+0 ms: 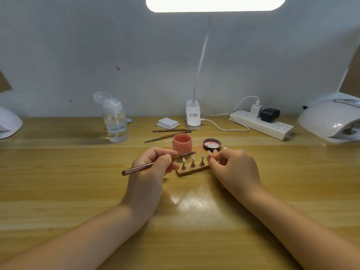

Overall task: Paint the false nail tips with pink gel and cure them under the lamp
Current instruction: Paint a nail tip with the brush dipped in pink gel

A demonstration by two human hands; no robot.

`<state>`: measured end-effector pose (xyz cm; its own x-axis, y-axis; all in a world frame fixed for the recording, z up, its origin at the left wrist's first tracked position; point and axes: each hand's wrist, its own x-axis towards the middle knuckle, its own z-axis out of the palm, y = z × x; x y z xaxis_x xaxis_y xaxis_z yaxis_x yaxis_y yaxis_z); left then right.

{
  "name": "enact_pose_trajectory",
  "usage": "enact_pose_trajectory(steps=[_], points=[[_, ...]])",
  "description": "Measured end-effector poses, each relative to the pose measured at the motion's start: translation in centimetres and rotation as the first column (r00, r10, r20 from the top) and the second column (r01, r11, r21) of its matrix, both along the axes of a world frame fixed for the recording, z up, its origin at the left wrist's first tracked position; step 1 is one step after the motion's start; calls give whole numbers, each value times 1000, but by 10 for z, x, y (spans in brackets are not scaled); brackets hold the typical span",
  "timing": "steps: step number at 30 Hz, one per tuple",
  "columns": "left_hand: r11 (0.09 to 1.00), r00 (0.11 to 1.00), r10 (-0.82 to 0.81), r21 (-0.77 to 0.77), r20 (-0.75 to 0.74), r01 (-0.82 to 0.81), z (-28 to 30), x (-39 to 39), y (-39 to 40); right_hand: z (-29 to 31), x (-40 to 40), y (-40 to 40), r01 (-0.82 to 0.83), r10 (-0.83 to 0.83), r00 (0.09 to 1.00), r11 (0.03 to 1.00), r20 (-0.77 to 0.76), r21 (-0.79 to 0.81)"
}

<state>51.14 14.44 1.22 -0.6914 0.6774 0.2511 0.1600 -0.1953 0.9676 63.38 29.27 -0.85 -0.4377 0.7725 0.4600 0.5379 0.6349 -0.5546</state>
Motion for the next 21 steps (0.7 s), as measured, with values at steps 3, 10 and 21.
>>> enact_pose_trajectory(steps=[3, 10, 21], points=[[999, 999, -31, -24, 44, 32, 0, 1, 0, 2, -1, 1, 22, -22, 995, 1000, 93, 7], [994, 980, -110, 19, 166, 108, 0, -2, 1, 1, 2, -3, 9, -21, 986, 997, 163, 71], [972, 958, -236, 49, 161, 231, -3, 0, 3, 5, -3, -3, -143, 119, 962, 986, 244, 81]])
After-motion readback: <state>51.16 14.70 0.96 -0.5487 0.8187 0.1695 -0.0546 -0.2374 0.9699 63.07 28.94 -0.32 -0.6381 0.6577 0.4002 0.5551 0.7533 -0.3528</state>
